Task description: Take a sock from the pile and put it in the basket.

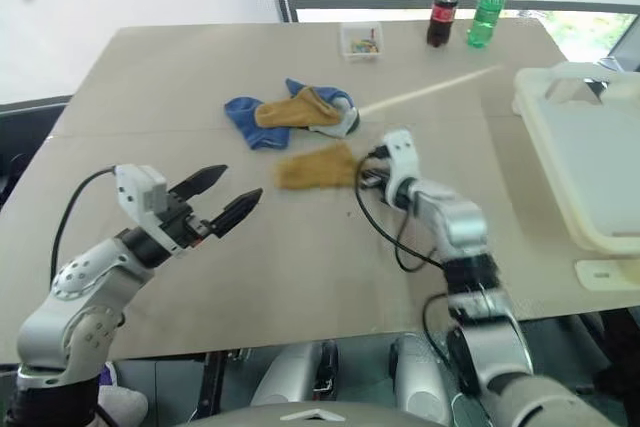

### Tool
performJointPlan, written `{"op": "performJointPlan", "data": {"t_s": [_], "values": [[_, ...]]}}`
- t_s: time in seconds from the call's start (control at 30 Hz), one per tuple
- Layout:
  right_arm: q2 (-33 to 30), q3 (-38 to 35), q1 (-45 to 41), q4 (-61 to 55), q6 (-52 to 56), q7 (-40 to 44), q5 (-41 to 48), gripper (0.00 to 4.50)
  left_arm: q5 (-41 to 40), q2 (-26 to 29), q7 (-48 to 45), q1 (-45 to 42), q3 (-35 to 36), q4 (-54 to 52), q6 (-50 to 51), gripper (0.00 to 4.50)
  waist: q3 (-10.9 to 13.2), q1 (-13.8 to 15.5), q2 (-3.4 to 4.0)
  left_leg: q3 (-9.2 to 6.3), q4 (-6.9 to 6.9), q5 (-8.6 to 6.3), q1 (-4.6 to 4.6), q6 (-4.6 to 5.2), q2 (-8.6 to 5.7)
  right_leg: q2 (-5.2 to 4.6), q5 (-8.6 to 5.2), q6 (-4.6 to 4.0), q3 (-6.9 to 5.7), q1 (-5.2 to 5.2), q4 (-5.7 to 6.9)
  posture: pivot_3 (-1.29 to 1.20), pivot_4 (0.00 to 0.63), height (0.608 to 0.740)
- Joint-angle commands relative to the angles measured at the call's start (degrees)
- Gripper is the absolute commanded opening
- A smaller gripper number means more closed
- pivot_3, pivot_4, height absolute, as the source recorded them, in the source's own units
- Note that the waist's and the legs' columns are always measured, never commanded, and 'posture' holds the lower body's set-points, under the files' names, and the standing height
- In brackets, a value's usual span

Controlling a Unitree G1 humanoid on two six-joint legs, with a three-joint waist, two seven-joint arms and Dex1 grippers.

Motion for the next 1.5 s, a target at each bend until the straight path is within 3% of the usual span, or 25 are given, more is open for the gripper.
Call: {"op": "performJointPlan", "data": {"t_s": [0.03,0.33,0.57,0.73,0.83,1.0,1.2,1.3,1.47,1.5], "values": [[-1.43,-1.76,6.49,-13.80,10.67,-2.28,2.99,0.05,0.25,0.38,-1.37,-0.53,-0.94,-0.65,-0.79,4.50,-0.01,-0.02,0.00,0.00,0.00,-0.12,0.03,0.19,0.01,0.01,-0.06,-0.11,-0.01,0.01,0.01,0.00,0.150,0.732],[-8.95,-7.29,19.76,-33.88,21.11,-1.35,8.77,0.05,-0.09,2.88,-8.87,-3.50,-4.06,3.89,-0.46,4.50,-0.03,0.21,0.00,0.01,0.03,-0.13,0.05,0.24,0.03,0.10,-0.10,-0.13,-0.02,0.03,-0.01,0.00,0.150,0.732],[-13.66,-10.60,25.77,-37.83,21.61,-1.60,10.29,0.05,0.96,4.38,-13.19,-6.94,-6.43,7.99,-0.67,4.50,-0.04,0.36,-0.05,0.00,0.04,-0.14,0.05,0.26,0.01,0.13,-0.12,-0.10,-0.01,0.05,-0.03,0.00,0.150,0.732],[-14.62,-8.94,26.72,-38.18,17.41,-1.84,10.12,0.05,1.78,4.07,-14.44,-6.63,-8.30,7.79,-1.06,4.50,-0.04,0.37,-0.07,0.02,0.05,-0.14,0.04,0.26,0.01,0.13,-0.12,-0.09,0.02,0.05,-0.03,0.00,0.150,0.732],[-13.64,-9.13,26.68,-38.60,16.67,-2.57,10.68,0.98,1.64,3.80,-14.40,-6.48,-8.35,8.00,-0.57,4.50,-0.04,0.39,-0.07,0.00,0.06,-0.13,0.04,0.26,0.01,0.13,-0.12,-0.09,0.02,0.05,-0.03,0.00,0.150,0.732],[-14.40,-10.79,28.18,-41.71,14.97,-1.33,12.66,3.49,1.84,3.61,-14.38,-6.11,-9.15,7.73,-0.35,4.50,-0.04,0.42,-0.07,-0.01,0.06,-0.13,0.03,0.26,0.03,0.14,-0.12,-0.09,0.02,0.05,-0.03,0.00,0.150,0.732],[-18.51,-16.16,31.92,-44.42,4.70,5.14,16.40,3.49,7.63,2.95,-14.48,-7.11,-14.78,9.97,-2.46,4.50,-0.03,0.65,-0.08,0.01,0.07,-0.15,0.04,0.29,0.01,0.14,-0.12,-0.07,0.04,0.07,-0.05,0.00,0.150,0.732],[-19.02,-15.14,31.88,-43.13,0.85,5.64,16.81,2.71,9.39,1.42,-13.83,-8.05,-16.95,10.79,-3.07,4.50,-0.03,0.63,-0.08,0.01,0.09,-0.15,0.04,0.29,0.05,0.18,-0.13,-0.07,0.04,0.07,-0.04,0.00,0.150,0.732],[-19.56,-9.31,31.49,-37.79,-7.07,7.41,13.80,0.88,9.68,0.32,-14.42,-7.82,-18.07,10.18,-3.00,4.50,-0.02,0.61,-0.10,0.04,0.09,-0.15,0.05,0.29,0.08,0.20,-0.13,-0.08,0.07,0.06,-0.04,0.00,0.150,0.732],[-20.21,-7.97,31.65,-36.78,-8.74,7.83,12.75,0.11,9.79,0.33,-14.51,-7.80,-18.08,10.20,-3.09,4.50,-0.02,0.60,-0.09,0.04,0.10,-0.15,0.04,0.29,0.07,0.20,-0.12,-0.08,0.08,0.06,-0.04,0.00,0.150,0.732]]}}
